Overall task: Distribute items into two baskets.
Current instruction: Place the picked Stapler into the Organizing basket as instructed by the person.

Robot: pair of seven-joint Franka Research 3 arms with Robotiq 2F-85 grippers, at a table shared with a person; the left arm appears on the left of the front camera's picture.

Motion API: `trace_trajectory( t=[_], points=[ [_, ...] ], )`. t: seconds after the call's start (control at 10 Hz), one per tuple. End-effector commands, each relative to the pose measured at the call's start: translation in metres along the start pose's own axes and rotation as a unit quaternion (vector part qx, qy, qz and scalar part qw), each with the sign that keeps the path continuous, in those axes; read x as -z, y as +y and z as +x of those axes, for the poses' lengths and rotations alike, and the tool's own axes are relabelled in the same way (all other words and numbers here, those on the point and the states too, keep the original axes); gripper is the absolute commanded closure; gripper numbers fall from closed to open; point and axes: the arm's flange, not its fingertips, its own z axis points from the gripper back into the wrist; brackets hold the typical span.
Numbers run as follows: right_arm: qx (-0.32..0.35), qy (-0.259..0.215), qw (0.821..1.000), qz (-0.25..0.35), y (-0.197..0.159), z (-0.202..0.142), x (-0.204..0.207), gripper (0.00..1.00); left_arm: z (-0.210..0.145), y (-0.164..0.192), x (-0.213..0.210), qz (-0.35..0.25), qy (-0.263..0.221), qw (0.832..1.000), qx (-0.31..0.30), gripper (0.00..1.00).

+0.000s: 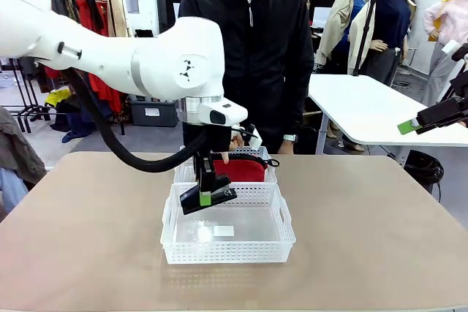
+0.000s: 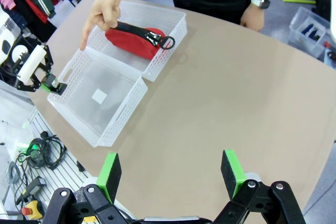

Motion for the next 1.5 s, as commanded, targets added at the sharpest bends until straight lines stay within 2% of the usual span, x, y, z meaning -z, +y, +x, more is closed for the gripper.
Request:
trace_trajectory(
  t=[0.0, 0.5, 1.0, 1.4],
  points=[
    [0.000, -0.001, 1.000, 0.001, 0.000, 0.001, 0.000, 0.00, 0.011, 0.004, 0.008, 0.007, 0.005, 1.000, 0.024, 1.00],
    [0.000, -0.001, 1.000, 0.001, 0.000, 0.001, 0.000, 0.00, 0.042, -0.003, 0.044, 0.025, 0.016, 0.998, 0.050, 1.00],
    [0.000, -0.001, 1.000, 0.001, 0.000, 0.001, 0.000, 0.00, 0.051, -0.008, 0.079, 0.051, 0.021, 0.997, 0.048, 1.00],
    [0.000, -0.001, 1.000, 0.001, 0.000, 0.001, 0.000, 0.00, 0.054, -0.006, 0.102, 0.043, 0.021, 0.998, 0.039, 1.00]
  ],
)
